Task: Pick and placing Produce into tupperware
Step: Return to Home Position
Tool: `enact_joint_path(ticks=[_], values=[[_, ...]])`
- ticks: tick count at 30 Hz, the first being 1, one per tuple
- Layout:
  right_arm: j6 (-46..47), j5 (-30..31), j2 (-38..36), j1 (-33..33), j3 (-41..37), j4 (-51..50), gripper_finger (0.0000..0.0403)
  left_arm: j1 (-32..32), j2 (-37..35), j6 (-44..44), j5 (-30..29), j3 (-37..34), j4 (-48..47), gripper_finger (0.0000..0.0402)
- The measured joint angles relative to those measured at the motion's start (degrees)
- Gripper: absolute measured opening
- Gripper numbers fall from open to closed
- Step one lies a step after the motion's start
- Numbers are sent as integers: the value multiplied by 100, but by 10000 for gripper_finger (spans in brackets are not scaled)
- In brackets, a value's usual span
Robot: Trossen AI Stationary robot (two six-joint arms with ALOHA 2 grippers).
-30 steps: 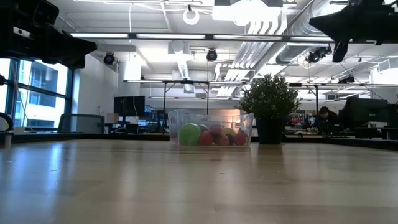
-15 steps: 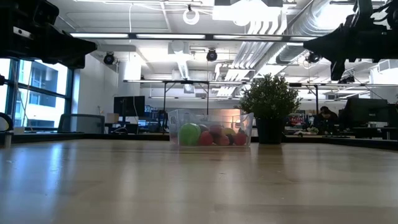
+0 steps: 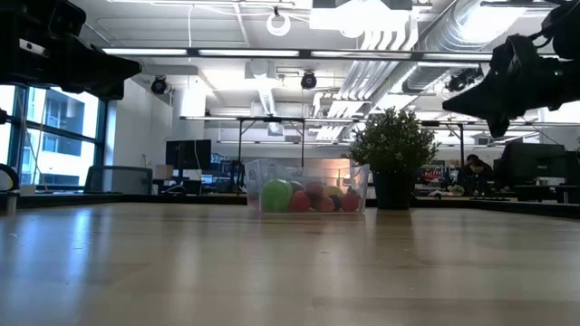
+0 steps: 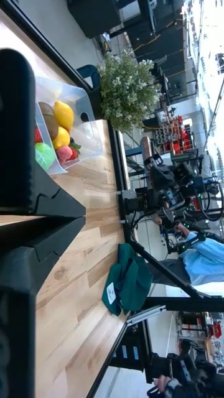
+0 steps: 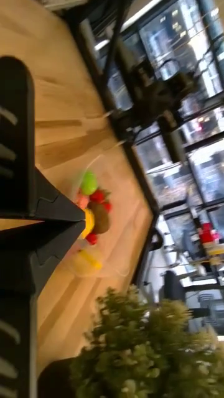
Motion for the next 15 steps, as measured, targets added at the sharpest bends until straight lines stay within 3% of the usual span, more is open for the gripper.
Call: enact_joint_path(ticks=[15], values=[[-1147, 192, 20, 0, 2, -114, 0, 0, 0, 0, 0, 0, -1, 1]])
